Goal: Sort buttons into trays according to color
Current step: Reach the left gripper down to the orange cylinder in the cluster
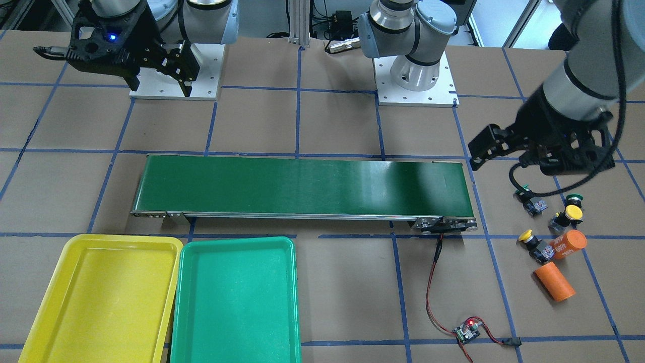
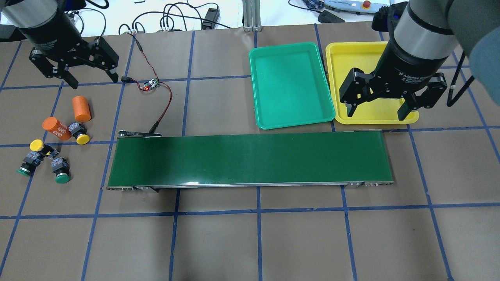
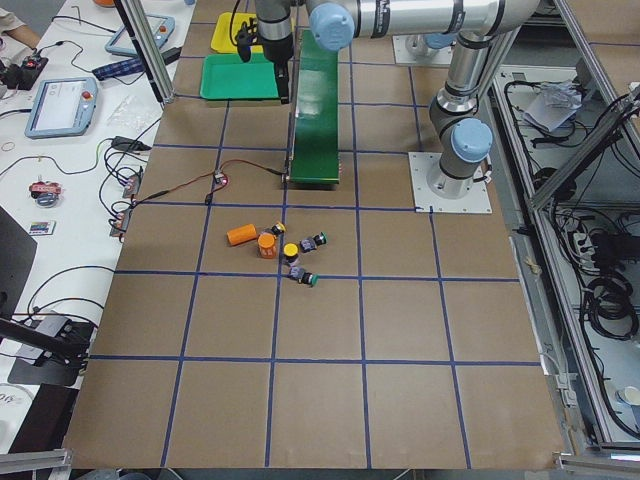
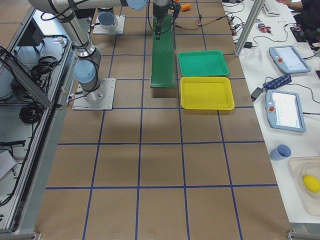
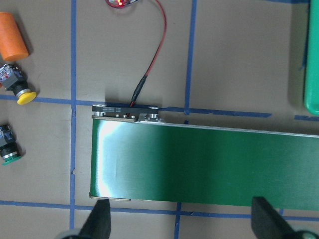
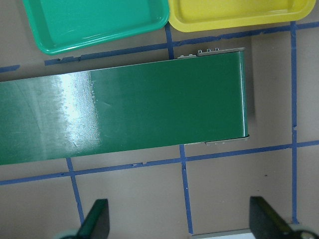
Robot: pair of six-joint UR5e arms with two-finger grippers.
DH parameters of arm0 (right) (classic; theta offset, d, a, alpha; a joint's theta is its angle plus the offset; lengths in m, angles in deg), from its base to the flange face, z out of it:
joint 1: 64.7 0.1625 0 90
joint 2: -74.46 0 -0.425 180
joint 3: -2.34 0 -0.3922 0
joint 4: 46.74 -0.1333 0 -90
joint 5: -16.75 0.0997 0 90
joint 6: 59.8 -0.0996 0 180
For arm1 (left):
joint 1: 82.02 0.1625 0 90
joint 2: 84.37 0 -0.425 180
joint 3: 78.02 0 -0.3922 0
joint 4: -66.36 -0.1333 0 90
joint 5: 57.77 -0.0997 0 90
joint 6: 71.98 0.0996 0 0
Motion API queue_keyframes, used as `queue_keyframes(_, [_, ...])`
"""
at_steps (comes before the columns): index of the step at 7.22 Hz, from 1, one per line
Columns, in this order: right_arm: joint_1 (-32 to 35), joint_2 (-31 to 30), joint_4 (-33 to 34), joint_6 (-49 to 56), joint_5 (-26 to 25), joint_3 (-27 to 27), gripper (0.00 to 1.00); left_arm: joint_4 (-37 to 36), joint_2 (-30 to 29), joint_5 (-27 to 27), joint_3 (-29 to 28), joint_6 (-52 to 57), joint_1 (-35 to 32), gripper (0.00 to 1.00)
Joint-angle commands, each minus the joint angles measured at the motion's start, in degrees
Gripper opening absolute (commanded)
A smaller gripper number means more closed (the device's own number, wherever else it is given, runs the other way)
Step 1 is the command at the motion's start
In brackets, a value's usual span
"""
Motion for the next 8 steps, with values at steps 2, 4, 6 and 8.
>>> queue_keyframes(2, [-0.2,0.0,0.4,-0.1,0.9,0.0,1.0,-15.3,-12.6,-0.8,-1.1,31.9,9.7,1.0])
queue_keyframes(4, [-0.5,-0.1,-0.6,0.0,0.1,0.0,1.0,-25.0,-19.5,-0.9,-1.1,57.1,14.7,1.0])
queue_keyframes(6, [0.0,-0.8,-4.4,-0.3,0.2,0.0,1.0,-32.7,-25.2,-2.4,-1.0,76.8,16.9,1.0])
queue_keyframes(8, [0.0,-0.7,-4.0,0.1,0.5,0.0,1.0,-36.7,-28.5,-3.2,-0.1,80.4,16.4,1.0])
